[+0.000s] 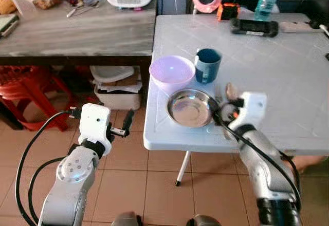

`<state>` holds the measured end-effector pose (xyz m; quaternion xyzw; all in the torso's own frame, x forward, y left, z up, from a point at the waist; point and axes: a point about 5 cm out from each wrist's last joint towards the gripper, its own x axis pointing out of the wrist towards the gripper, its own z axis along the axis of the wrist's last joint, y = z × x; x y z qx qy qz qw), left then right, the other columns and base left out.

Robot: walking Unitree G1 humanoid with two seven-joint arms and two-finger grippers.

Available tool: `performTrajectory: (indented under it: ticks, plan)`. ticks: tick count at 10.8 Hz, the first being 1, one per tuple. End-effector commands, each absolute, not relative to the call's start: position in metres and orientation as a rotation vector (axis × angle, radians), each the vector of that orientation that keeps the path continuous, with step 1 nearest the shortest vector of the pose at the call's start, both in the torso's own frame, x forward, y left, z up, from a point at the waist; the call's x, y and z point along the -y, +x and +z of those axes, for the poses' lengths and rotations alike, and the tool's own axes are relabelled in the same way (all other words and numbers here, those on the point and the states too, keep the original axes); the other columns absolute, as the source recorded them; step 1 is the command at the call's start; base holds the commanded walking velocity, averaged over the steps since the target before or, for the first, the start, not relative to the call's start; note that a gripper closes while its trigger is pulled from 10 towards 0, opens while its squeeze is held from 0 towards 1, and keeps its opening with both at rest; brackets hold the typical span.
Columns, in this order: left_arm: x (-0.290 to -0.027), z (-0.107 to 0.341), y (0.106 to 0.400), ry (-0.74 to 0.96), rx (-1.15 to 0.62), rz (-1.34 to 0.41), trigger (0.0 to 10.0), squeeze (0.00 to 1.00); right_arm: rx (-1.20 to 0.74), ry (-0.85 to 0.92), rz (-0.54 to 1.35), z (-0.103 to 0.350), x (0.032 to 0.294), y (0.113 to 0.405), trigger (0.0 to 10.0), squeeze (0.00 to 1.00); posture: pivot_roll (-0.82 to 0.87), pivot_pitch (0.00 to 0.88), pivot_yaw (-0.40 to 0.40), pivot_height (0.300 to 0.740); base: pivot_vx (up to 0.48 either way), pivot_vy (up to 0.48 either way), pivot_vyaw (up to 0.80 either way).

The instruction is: Setting the table

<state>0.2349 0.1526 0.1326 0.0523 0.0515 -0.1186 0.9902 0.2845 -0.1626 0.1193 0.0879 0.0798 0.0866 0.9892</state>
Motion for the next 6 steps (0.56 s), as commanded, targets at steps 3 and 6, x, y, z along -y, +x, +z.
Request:
performTrajectory:
  ticks: [3, 6]
  plan:
    - [-0.1518, 0.1372, 0.2346, 0.114, -0.095, -0.240, 10.0, 0.00, -0.188, 0.200, 0.223, 0.1166, 0.1516, 0.2831, 10.0, 0.00, 0.06, 0.050, 0.054, 0.740, 0.000, 0.000, 0.00]
    - [-0.1488, 0.1380, 0.2357, 0.112, -0.090, -0.247, 10.0, 0.00, -0.220, 0.205, 0.234, 0.1124, 0.1496, 0.2800, 10.0, 0.00, 0.06, 0.048, 0.050, 0.740, 0.000, 0.000, 0.00]
